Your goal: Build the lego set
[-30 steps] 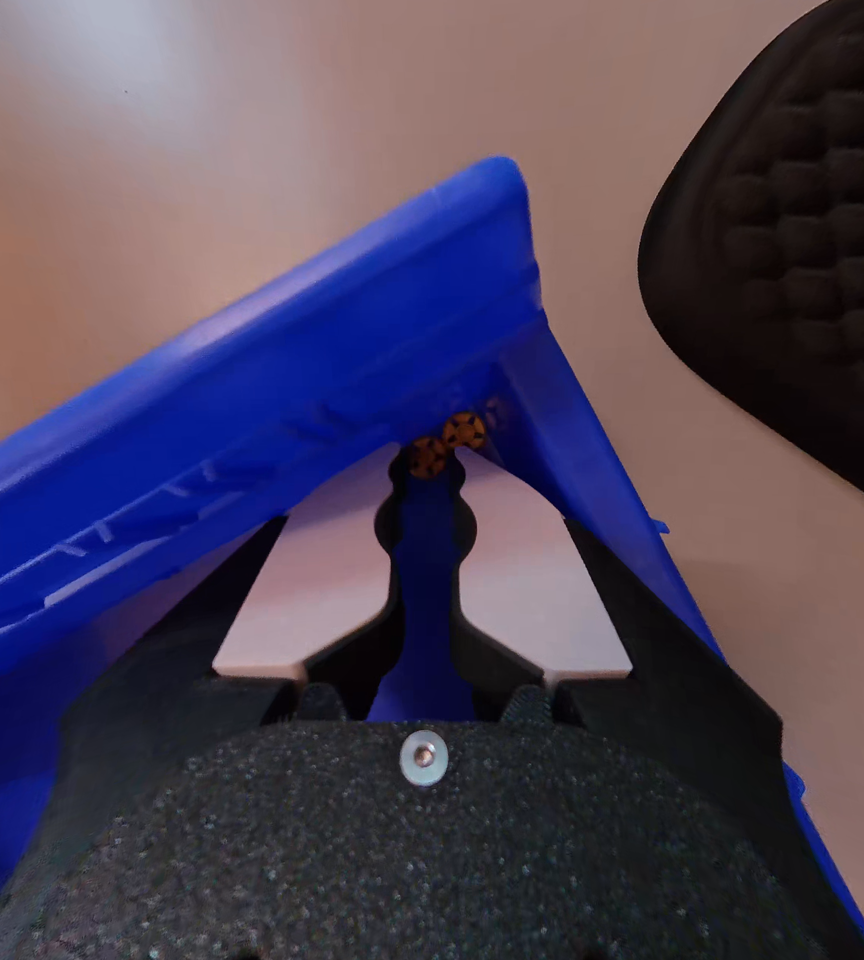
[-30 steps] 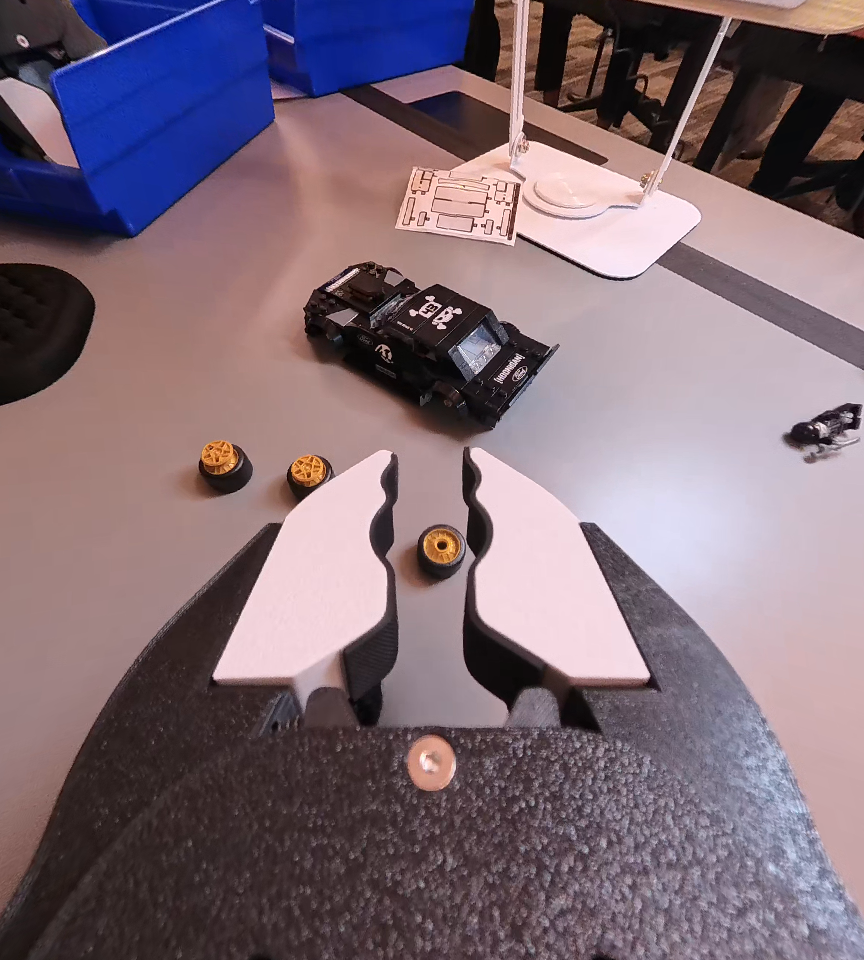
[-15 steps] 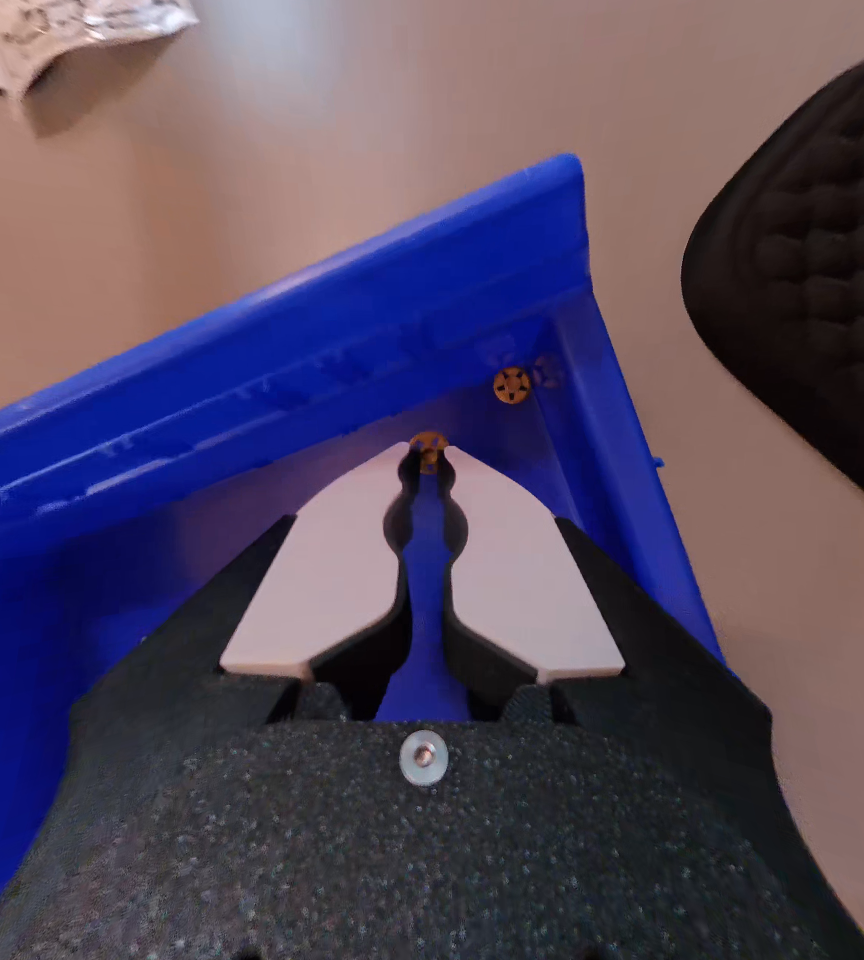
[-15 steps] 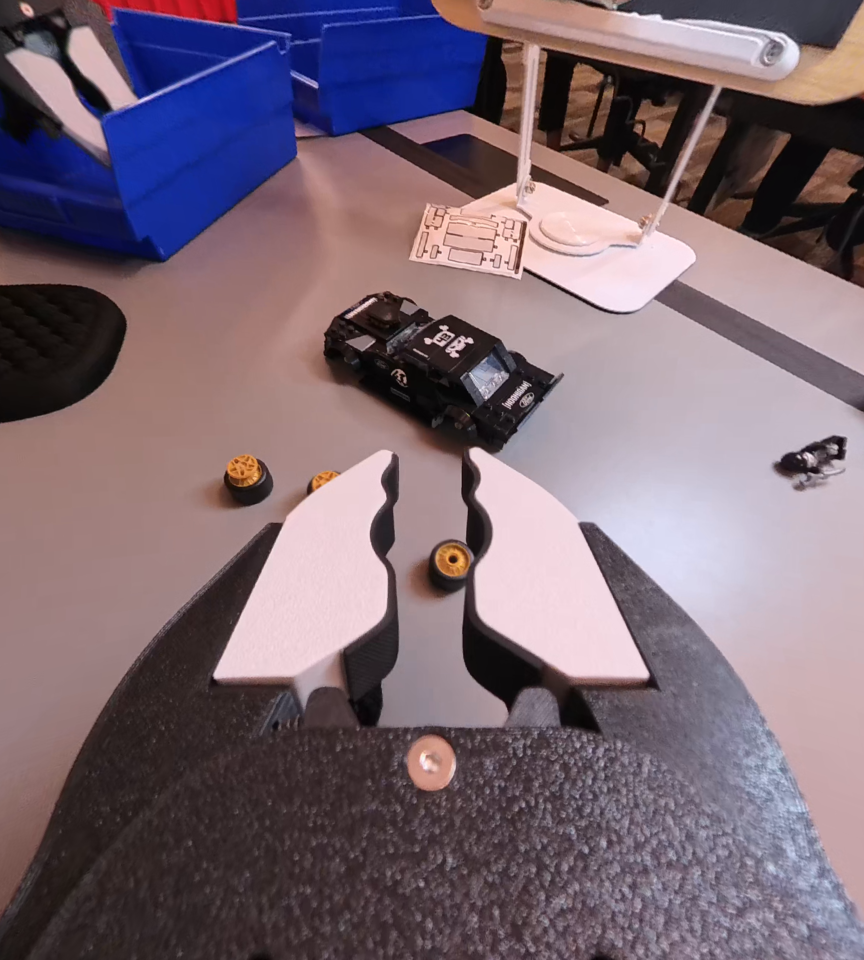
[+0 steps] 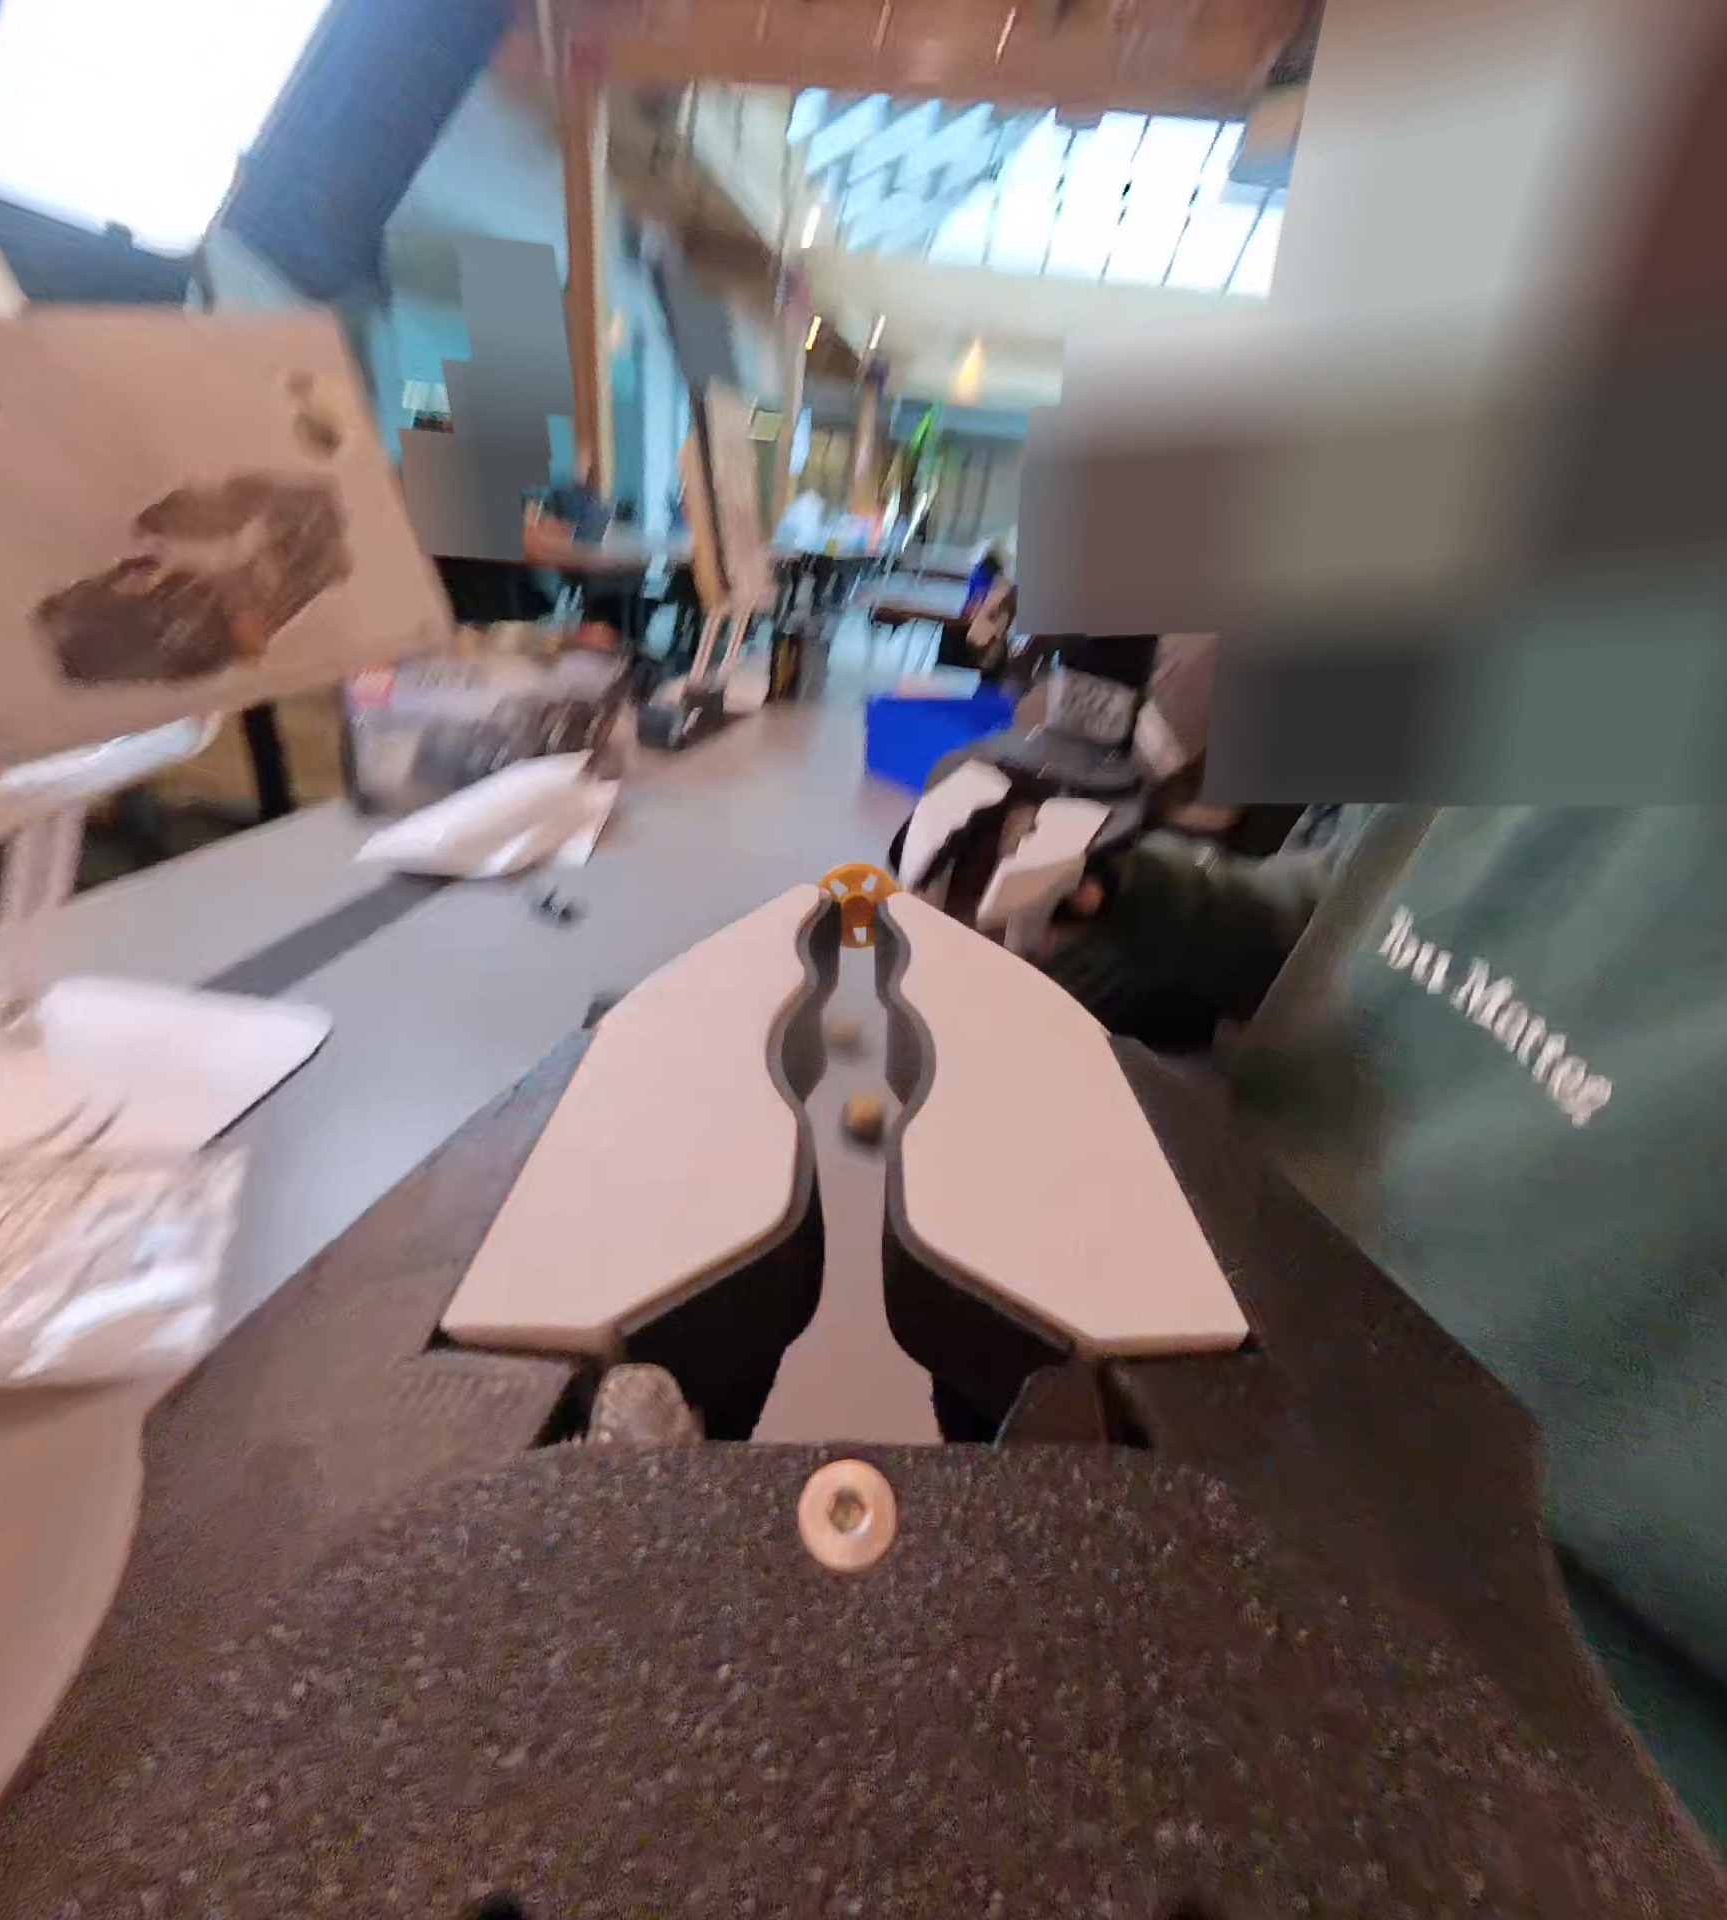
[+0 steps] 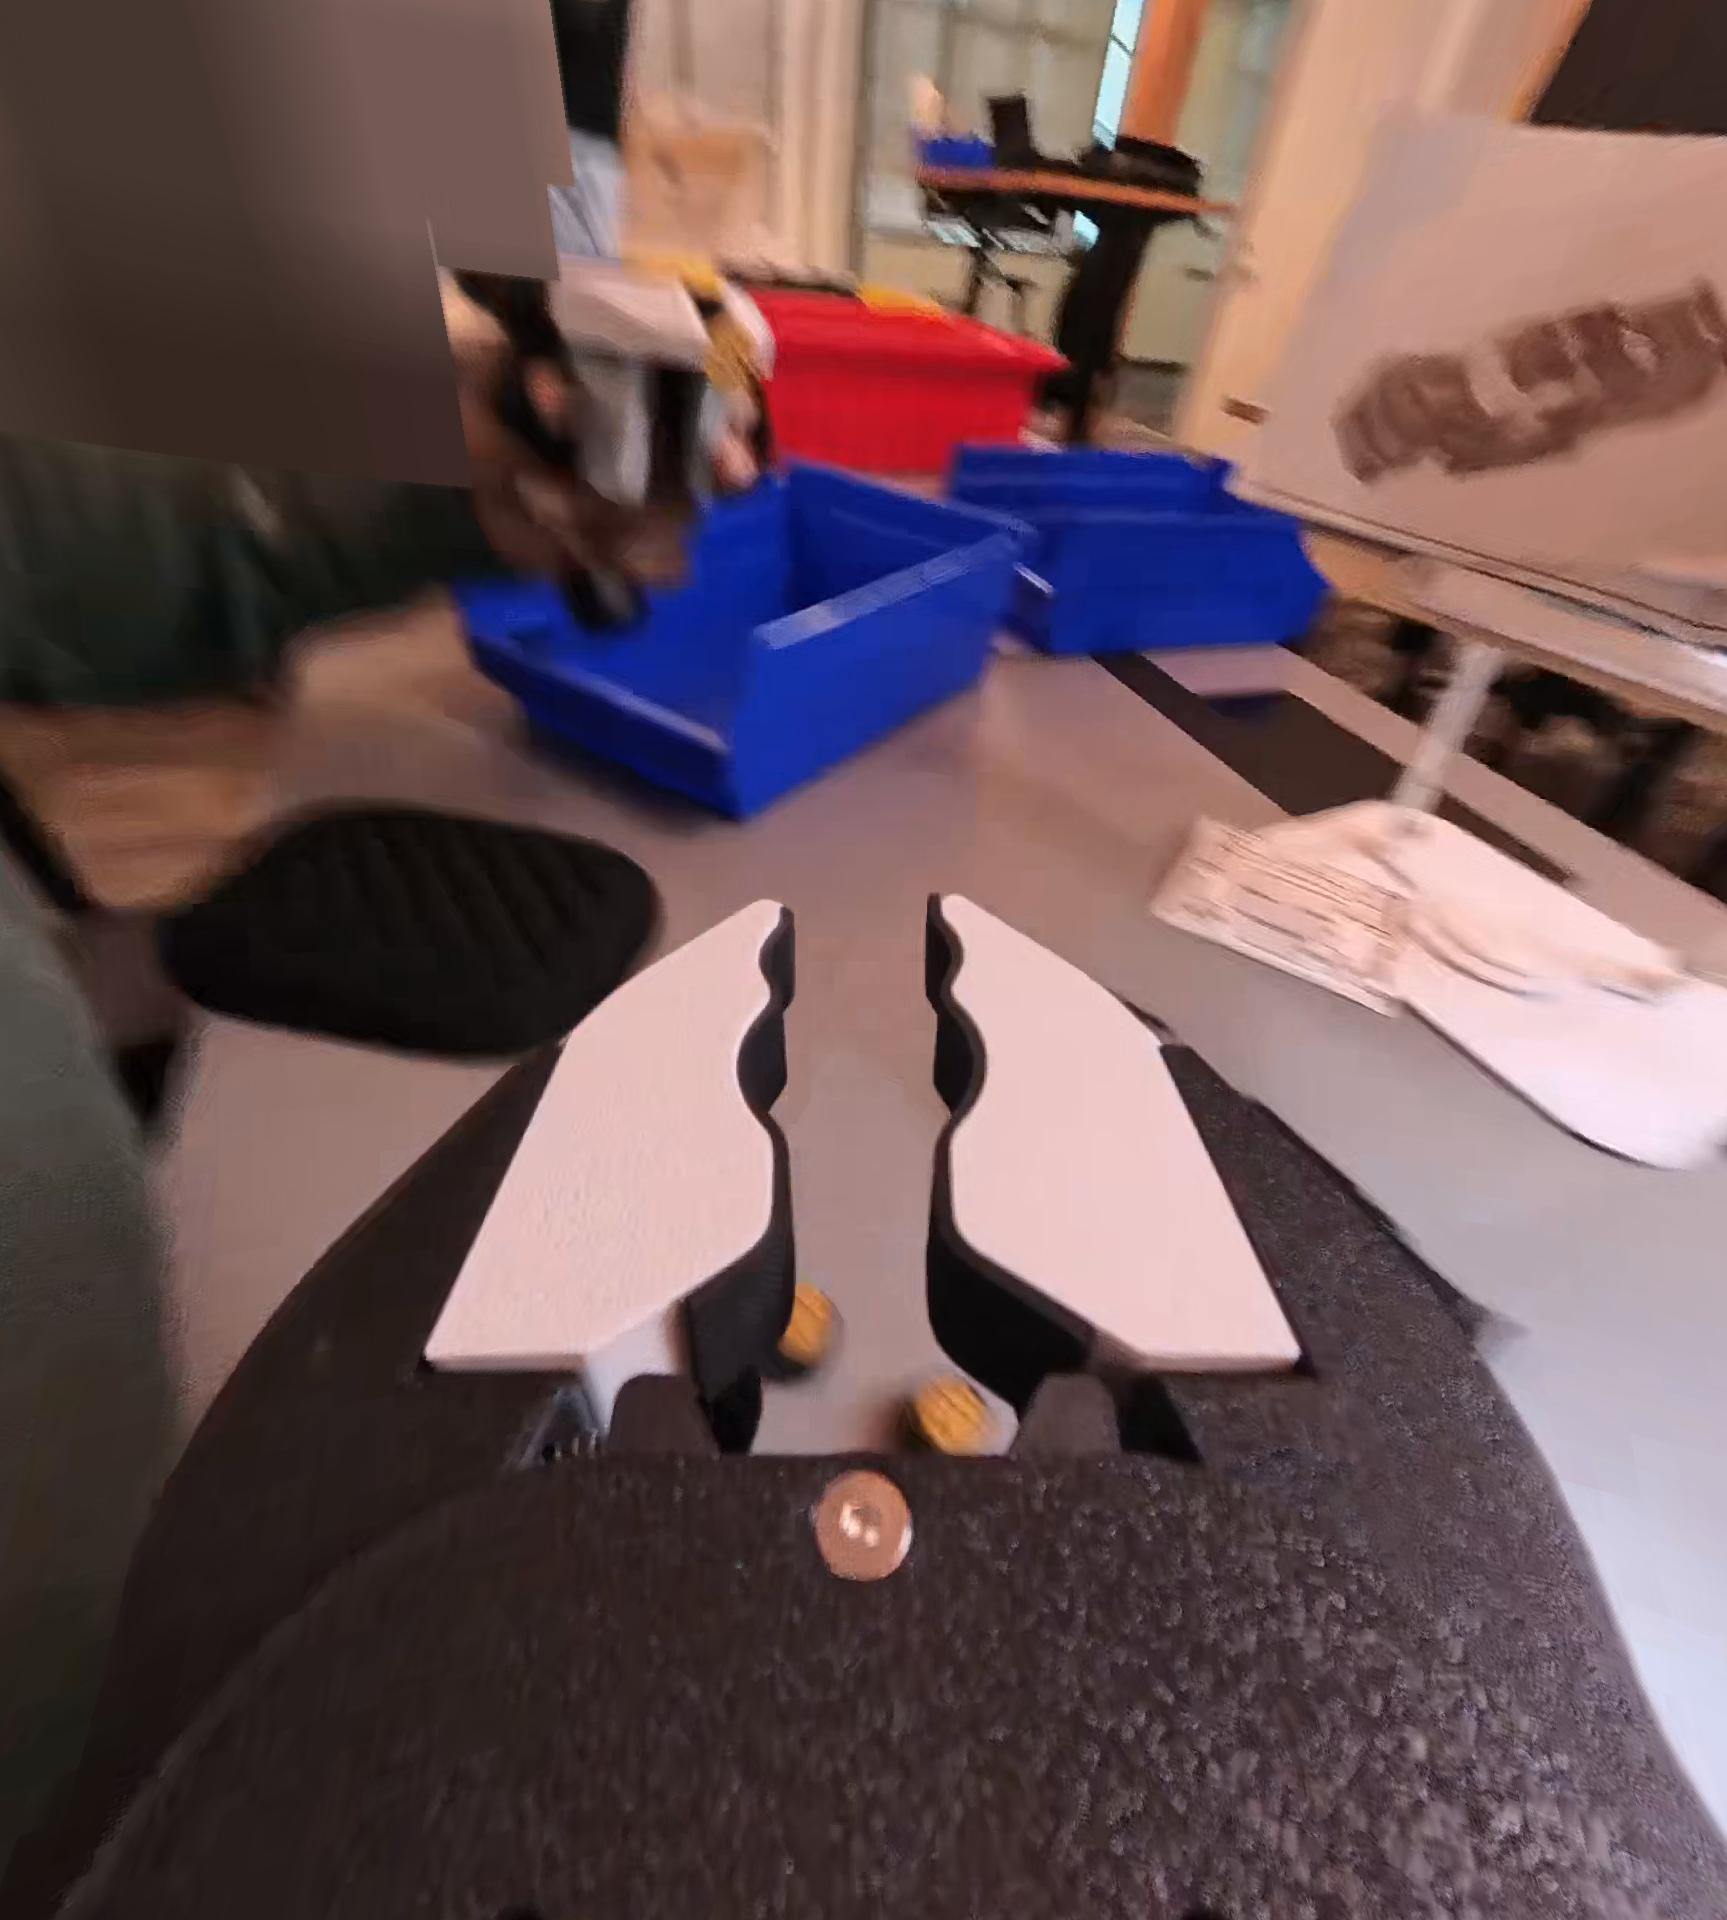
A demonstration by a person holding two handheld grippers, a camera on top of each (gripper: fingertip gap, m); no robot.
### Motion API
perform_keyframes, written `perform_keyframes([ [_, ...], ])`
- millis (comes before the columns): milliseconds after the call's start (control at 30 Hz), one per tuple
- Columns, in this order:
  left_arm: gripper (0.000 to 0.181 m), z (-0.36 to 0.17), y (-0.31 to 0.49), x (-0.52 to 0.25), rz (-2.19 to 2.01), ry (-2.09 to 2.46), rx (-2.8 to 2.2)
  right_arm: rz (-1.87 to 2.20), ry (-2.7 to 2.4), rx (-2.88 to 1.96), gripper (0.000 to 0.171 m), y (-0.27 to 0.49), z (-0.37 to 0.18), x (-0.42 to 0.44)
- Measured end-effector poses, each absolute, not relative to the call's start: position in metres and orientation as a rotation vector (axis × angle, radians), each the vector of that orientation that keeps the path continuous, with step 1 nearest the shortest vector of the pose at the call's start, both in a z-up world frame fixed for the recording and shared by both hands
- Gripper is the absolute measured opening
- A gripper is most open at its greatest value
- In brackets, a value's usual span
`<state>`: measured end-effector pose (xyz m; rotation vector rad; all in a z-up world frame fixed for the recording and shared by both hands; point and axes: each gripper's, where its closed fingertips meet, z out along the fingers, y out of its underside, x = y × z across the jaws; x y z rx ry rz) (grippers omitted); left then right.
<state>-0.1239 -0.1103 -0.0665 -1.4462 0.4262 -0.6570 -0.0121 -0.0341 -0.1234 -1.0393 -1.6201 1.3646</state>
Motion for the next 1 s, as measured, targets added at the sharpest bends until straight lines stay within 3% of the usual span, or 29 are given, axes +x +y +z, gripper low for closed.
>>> perform_keyframes([
  [167, 0.006, -0.055, -0.079, -0.059, -0.688, 0.491, -1.199, 1.985, -1.417, -1.145, 0.034, -0.068, -0.073, -0.026],
  [433, 0.006, -0.060, -0.058, -0.014, -0.600, 0.610, -1.145, 2.379, -1.181, -1.319, 0.032, -0.066, -0.063, -0.023],
  [633, 0.006, -0.068, -0.052, -0.010, -0.571, 0.638, -1.170, 2.364, -1.135, -1.339, 0.016, -0.059, -0.068, -0.021],
  [800, 0.006, -0.074, -0.047, -0.009, -0.565, 0.642, -1.191, 2.289, -1.192, -1.357, 0.016, -0.054, -0.076, -0.021],
  [900, 0.019, -0.084, -0.040, -0.013, -0.554, 0.624, -1.256, 2.097, -1.365, -1.352, 0.015, -0.036, -0.085, -0.013],
  [1000, 0.031, -0.097, -0.036, -0.024, -0.547, 0.573, -1.357, 1.597, -1.610, -1.407, 0.016, 0.019, -0.117, 0.003],
])
